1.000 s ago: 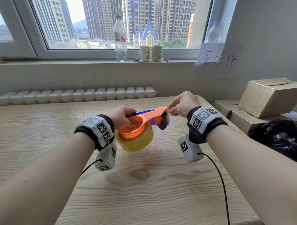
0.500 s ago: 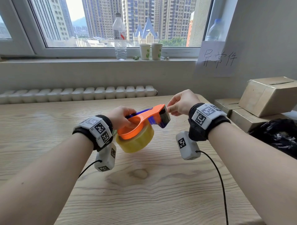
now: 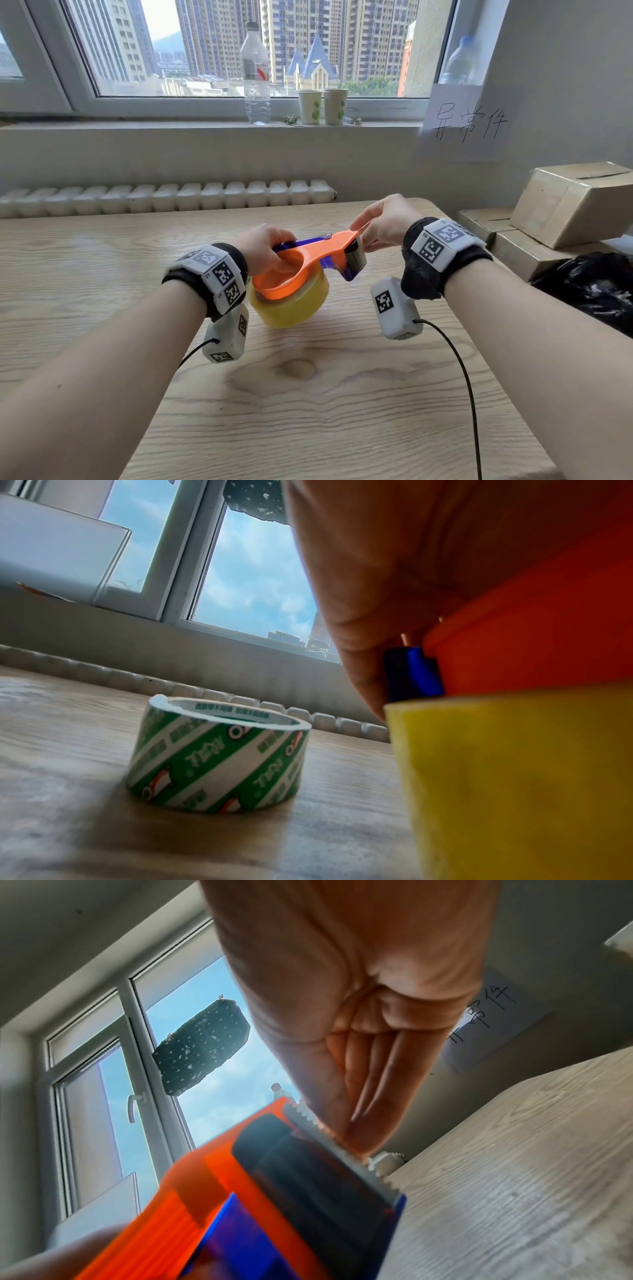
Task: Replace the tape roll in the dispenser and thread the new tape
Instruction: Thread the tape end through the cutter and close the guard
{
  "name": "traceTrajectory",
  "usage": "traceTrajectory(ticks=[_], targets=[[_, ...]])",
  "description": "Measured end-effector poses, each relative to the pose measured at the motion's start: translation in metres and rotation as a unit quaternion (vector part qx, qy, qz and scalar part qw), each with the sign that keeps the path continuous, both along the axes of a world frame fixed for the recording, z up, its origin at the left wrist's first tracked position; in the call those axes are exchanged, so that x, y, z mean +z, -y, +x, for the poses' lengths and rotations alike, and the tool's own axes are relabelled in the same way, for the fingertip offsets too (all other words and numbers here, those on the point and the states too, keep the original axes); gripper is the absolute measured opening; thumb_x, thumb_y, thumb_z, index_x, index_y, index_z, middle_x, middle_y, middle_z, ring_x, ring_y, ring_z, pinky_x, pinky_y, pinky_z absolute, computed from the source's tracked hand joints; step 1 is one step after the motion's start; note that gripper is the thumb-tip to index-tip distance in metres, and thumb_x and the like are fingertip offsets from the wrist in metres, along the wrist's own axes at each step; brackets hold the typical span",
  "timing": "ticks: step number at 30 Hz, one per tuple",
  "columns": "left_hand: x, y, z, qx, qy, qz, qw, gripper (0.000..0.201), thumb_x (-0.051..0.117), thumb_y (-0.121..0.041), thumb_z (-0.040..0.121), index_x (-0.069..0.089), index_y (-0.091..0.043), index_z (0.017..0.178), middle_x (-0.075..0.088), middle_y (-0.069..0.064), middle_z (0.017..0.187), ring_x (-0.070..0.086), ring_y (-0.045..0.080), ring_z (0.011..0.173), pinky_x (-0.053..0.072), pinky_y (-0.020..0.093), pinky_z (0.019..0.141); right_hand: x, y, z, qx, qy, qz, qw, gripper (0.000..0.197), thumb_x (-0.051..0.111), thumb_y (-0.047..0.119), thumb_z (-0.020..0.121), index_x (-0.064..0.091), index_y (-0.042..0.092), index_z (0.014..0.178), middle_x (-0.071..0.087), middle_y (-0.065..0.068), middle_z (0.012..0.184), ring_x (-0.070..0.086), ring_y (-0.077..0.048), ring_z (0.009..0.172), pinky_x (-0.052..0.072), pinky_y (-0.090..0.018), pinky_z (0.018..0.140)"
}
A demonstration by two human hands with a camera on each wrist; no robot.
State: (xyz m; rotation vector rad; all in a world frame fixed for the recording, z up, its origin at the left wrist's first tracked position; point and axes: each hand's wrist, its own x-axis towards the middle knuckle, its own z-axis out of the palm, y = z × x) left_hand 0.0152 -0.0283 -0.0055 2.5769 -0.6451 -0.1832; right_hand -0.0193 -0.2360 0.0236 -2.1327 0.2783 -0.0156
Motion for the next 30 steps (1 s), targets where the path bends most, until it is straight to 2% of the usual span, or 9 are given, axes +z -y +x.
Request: traceTrajectory(ticks=[4,8,13,16,18,22,26,28,30], targets=[[0.000,0.004,0.003,0.007,0.004,0.024,1.000,0.033,0.065,-0.025,0.081,0.061,-0.021,0.114,0.062,-0.001,0.097,0.058,0.018,0.088,0.045,0.028,0.073,-0.004,-0.002,0.005,0.003,-0.001,-0.029,1.000,0.035,0.049,-0.017,0.076,0.071,0.010,0.074,0.067,-0.011,0.079,0.066,-0.024,0.079,0.059,-0.034,0.081],[-0.003,0.009,0.006,0.010,0.010,0.039,0.999,0.030,0.064,-0.024,0.082,0.061,-0.020,0.111,0.065,0.003,0.102,0.057,0.019,0.087,0.044,0.029,0.072,-0.008,-0.006,0.006,0.002,0.002,-0.069,0.998,0.044,0.041,-0.013,0.080,0.076,0.009,0.092,0.068,-0.008,0.089,0.060,-0.019,0.088,0.055,-0.033,0.089],[-0.010,0.015,0.009,0.009,0.011,0.050,0.999,0.027,0.061,-0.019,0.084,0.061,-0.018,0.111,0.064,0.006,0.104,0.054,0.019,0.087,0.040,0.028,0.072,-0.013,-0.011,0.005,0.012,-0.017,-0.010,1.000,0.050,0.030,-0.013,0.082,0.075,0.006,0.084,0.071,-0.012,0.090,0.069,-0.025,0.091,0.057,-0.033,0.085],[-0.015,0.017,0.013,0.012,0.025,0.059,0.998,0.025,0.059,-0.016,0.083,0.063,-0.018,0.108,0.066,0.008,0.107,0.056,0.022,0.089,0.039,0.026,0.073,-0.012,-0.015,0.005,0.015,-0.024,0.052,0.998,0.052,0.022,-0.014,0.082,0.069,-0.002,0.102,0.069,-0.018,0.097,0.066,-0.025,0.086,0.055,-0.033,0.079],[-0.018,0.019,0.014,0.011,0.025,0.071,0.997,0.027,0.059,-0.017,0.084,0.063,-0.019,0.110,0.066,0.007,0.109,0.059,0.024,0.096,0.041,0.026,0.075,-0.013,-0.017,0.007,0.011,-0.027,0.073,0.997,0.052,0.020,-0.013,0.083,0.066,-0.004,0.108,0.068,-0.019,0.097,0.065,-0.028,0.089,0.054,-0.037,0.086],[-0.021,0.020,0.019,0.018,0.010,0.085,0.996,0.030,0.059,-0.015,0.083,0.062,-0.018,0.113,0.066,0.008,0.112,0.060,0.027,0.101,0.047,0.031,0.082,-0.016,-0.006,0.012,-0.012,-0.014,0.024,1.000,0.045,0.027,-0.005,0.086,0.068,0.005,0.098,0.069,-0.010,0.094,0.063,-0.021,0.088,0.050,-0.036,0.092],[-0.022,0.018,0.023,0.028,0.007,0.094,0.995,0.033,0.055,-0.012,0.084,0.061,-0.017,0.116,0.065,0.010,0.114,0.060,0.028,0.103,0.047,0.034,0.086,-0.024,0.010,0.012,-0.015,-0.052,-0.045,0.997,0.025,0.049,0.019,0.091,0.070,0.006,0.095,0.069,-0.004,0.084,0.060,-0.016,0.075,0.048,-0.027,0.071],[-0.021,0.019,0.023,0.026,0.009,0.092,0.995,0.034,0.054,-0.010,0.085,0.061,-0.016,0.117,0.065,0.010,0.115,0.059,0.028,0.104,0.046,0.032,0.084,-0.032,0.014,0.012,0.002,-0.080,-0.082,0.993,0.028,0.058,0.035,0.087,0.071,0.011,0.083,0.068,0.001,0.074,0.059,-0.012,0.067,0.046,-0.026,0.067],[-0.021,0.020,0.022,0.030,0.018,0.082,0.996,0.034,0.054,-0.011,0.085,0.061,-0.016,0.117,0.063,0.010,0.118,0.059,0.028,0.105,0.045,0.031,0.082,-0.037,0.016,0.011,0.015,-0.093,-0.109,0.990,0.028,0.064,0.042,0.081,0.069,0.016,0.074,0.068,0.002,0.070,0.059,-0.010,0.062,0.046,-0.027,0.067]])
